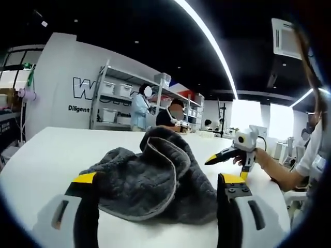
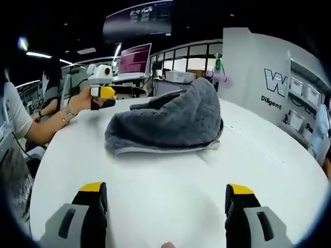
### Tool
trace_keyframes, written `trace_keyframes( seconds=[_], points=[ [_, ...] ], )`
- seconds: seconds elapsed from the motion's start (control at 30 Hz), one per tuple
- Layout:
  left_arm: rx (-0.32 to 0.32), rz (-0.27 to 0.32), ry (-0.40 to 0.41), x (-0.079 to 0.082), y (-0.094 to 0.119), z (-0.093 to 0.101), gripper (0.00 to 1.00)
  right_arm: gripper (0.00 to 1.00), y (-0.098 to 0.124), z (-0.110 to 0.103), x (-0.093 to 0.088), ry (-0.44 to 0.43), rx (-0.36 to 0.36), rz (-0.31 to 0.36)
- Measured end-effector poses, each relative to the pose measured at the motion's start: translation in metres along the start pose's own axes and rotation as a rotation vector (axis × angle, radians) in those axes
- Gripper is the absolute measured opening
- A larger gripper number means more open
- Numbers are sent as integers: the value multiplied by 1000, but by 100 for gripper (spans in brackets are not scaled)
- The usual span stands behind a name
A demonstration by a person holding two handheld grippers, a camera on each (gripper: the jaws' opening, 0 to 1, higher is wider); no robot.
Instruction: Fold the towel on the table until its edges align and the towel forms a compact rectangular stack.
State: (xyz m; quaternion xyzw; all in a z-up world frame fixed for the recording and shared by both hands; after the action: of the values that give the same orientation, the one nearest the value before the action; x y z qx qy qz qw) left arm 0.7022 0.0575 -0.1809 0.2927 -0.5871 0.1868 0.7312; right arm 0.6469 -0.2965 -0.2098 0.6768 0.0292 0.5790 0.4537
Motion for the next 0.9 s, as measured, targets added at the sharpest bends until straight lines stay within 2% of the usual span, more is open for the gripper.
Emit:
trace_keyframes(
  seconds=[0.17, 0.3, 0.4, 0.53, 0.7, 0.9],
  points=[
    [18, 1, -19, 1, 4, -2, 99, 99, 0, 1, 3, -11, -1, 26],
    [15, 3, -13, -1, 2, -4, 99, 99, -1, 11, 2, -24, -23, 32],
    [14, -6, -2, -5, 0, -5, 99, 99, 0, 20, 7, -127, -28, 114],
    [14, -16, 0, -8, -2, -5, 99, 97, 6, 34, 14, -147, -84, 144],
    [13, -10, 15, -9, -3, -6, 99, 89, 15, 42, 24, -172, -143, 192],
    [6, 15, 46, -8, -2, -9, 99, 77, 15, 54, 35, -186, -203, 191]
  ],
)
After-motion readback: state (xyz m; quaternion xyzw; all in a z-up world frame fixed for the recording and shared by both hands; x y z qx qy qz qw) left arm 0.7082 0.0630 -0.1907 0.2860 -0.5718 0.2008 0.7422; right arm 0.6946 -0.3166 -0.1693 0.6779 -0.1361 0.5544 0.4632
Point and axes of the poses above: the point that each gripper's makers call its tool centre point, and the gripper's own axes: y roughly backward along the fingers, z roughly to its right, x roughly out of its top, the point moved 9 cm from there along y, roughly backward along the fingers, and after that the axes turned 10 degrees about -z, right-handed, at the moved point
